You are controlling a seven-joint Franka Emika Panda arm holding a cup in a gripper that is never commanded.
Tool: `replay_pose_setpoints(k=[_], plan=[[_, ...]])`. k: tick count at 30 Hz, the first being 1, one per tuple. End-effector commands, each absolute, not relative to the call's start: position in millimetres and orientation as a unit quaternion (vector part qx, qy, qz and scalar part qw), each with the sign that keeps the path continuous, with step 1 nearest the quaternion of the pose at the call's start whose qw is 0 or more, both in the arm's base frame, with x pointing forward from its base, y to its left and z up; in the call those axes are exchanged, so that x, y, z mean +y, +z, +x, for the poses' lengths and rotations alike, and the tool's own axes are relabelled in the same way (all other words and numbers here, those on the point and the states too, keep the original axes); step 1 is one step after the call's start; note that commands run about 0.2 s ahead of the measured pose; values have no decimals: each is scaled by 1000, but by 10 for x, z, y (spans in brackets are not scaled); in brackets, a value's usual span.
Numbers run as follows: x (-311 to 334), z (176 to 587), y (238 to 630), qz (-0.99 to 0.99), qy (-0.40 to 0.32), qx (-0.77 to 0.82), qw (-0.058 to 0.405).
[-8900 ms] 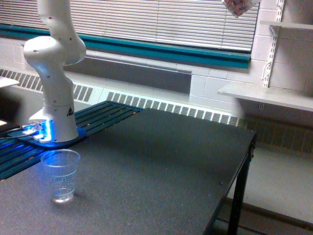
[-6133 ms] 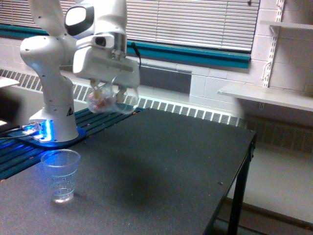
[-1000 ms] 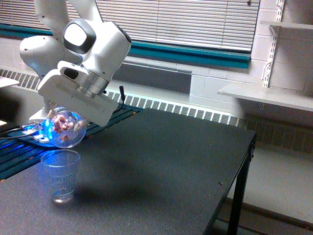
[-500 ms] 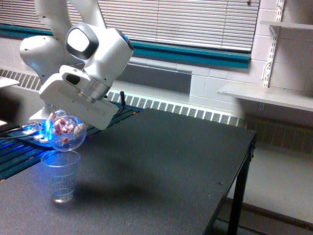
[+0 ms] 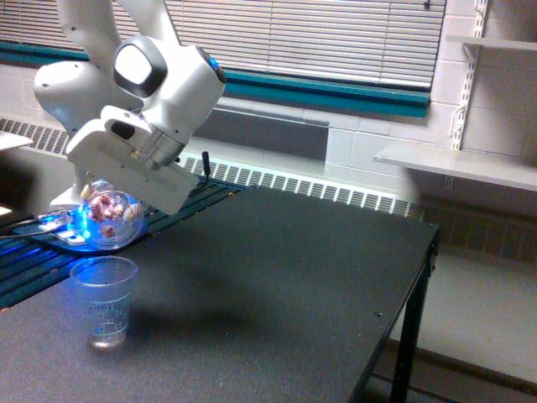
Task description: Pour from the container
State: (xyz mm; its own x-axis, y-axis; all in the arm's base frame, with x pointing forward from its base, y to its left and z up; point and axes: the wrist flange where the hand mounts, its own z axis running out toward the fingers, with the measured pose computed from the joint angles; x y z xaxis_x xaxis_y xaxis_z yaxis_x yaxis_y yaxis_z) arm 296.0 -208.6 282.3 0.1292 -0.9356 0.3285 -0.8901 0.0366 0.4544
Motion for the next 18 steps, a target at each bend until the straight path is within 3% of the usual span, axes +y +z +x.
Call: replay_pose_setpoints(k=[1, 18], plan=[[-2169, 2974, 2873, 691, -43, -659, 293], [-2290, 3143, 2793, 690, -49, -658, 298]])
